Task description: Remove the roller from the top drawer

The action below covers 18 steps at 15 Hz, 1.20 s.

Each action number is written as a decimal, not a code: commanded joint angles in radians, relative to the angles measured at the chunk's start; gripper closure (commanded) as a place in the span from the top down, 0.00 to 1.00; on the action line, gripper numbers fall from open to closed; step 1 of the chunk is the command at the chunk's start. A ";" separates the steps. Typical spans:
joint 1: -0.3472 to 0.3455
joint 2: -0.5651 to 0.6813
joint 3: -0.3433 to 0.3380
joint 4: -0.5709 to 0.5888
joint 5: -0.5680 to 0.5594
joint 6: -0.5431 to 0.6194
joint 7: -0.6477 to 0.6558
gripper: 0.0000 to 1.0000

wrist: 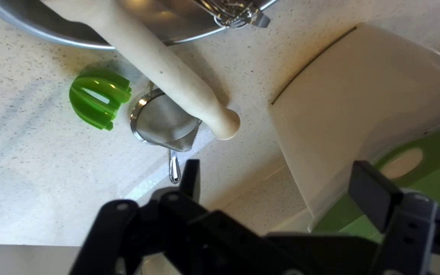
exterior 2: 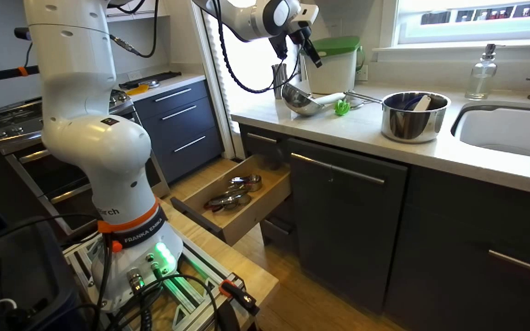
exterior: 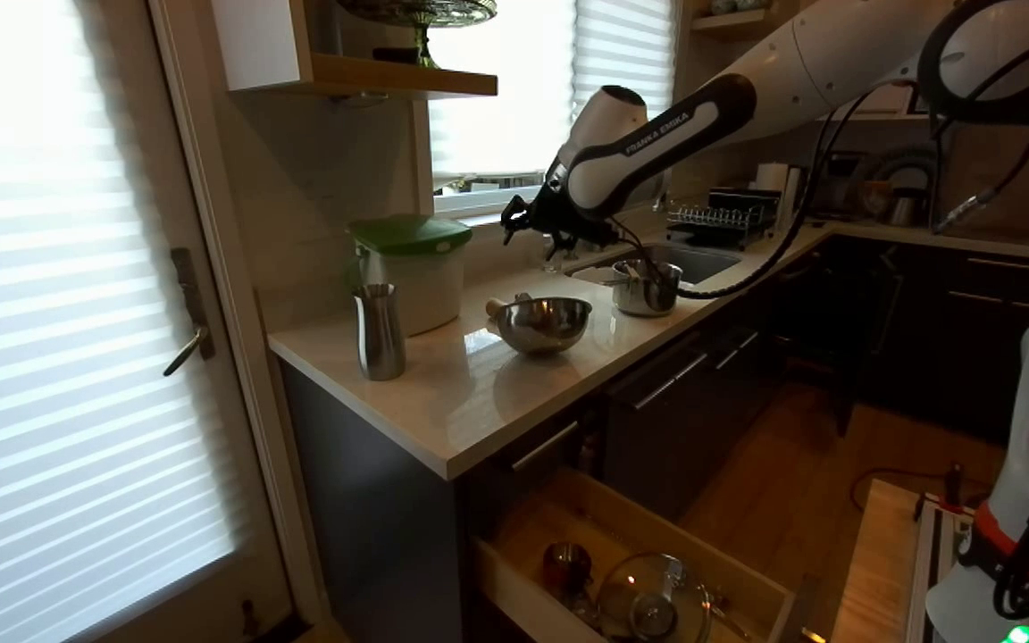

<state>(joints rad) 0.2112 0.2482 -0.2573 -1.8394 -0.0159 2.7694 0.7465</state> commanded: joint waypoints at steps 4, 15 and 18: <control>0.005 -0.033 0.004 -0.038 0.004 0.036 0.003 1.00; 0.004 -0.028 0.004 -0.033 0.004 0.036 0.003 1.00; 0.004 -0.028 0.004 -0.033 0.004 0.036 0.003 1.00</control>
<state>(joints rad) 0.2156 0.2202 -0.2531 -1.8719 -0.0120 2.8056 0.7493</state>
